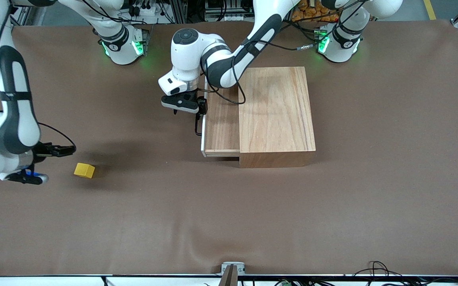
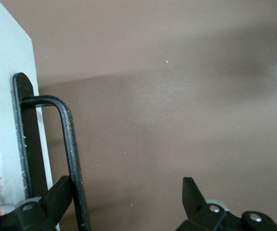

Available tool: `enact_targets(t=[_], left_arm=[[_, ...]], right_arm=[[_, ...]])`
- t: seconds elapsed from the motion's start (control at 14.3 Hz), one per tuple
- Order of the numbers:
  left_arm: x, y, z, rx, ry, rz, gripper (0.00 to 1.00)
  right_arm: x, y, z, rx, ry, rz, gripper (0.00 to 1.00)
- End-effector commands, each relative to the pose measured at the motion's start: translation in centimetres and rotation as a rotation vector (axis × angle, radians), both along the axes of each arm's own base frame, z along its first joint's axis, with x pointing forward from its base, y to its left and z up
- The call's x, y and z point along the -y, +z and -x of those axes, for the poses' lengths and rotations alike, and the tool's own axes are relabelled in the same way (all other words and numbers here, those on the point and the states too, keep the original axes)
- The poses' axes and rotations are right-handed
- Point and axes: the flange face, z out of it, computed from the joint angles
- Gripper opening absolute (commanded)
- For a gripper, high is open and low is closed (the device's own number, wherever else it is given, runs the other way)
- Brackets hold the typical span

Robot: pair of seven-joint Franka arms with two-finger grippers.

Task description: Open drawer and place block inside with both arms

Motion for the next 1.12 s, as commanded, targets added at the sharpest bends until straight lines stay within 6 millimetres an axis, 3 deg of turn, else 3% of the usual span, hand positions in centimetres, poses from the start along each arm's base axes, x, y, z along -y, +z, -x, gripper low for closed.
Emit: enact_targets(t=[0.0, 0.49, 0.7, 0.91, 0.98, 1.05], left_arm=[[1.2, 1.2, 0.3, 0.024, -0.024, 0.042, 1.00], [1.1, 2.9, 0.5, 0.017, -0.014, 0.048, 1.00], [0.2, 5.1, 0.4, -0.037, 0.023, 0.025, 1.00], [-1.6, 9.6, -0.9, -0.044, 0.061, 0.025, 1.00], [-2.3, 11.1, -1.5, -0.051, 0.080, 0.034, 1.00], [-2.9, 12.1, -2.0, -0.053, 0.092, 0.035, 1.00]], right_arm=[[-0.3, -1.7, -1.5, 0.062, 0.024, 0.027, 1.00], [0.3, -5.2, -1.6, 0.108, -0.020, 0.031, 1.00], [-0.3, -8.7, -1.1, 0.203, -0.010, 0.045, 1.00], [-0.7, -10.3, -0.3, 0.218, -0.003, 0.045, 1.00], [-0.6, -10.2, -0.3, 0.219, -0.004, 0.044, 0.43], [-1.0, -10.2, -0.3, 0.215, -0.002, 0.044, 0.22]])
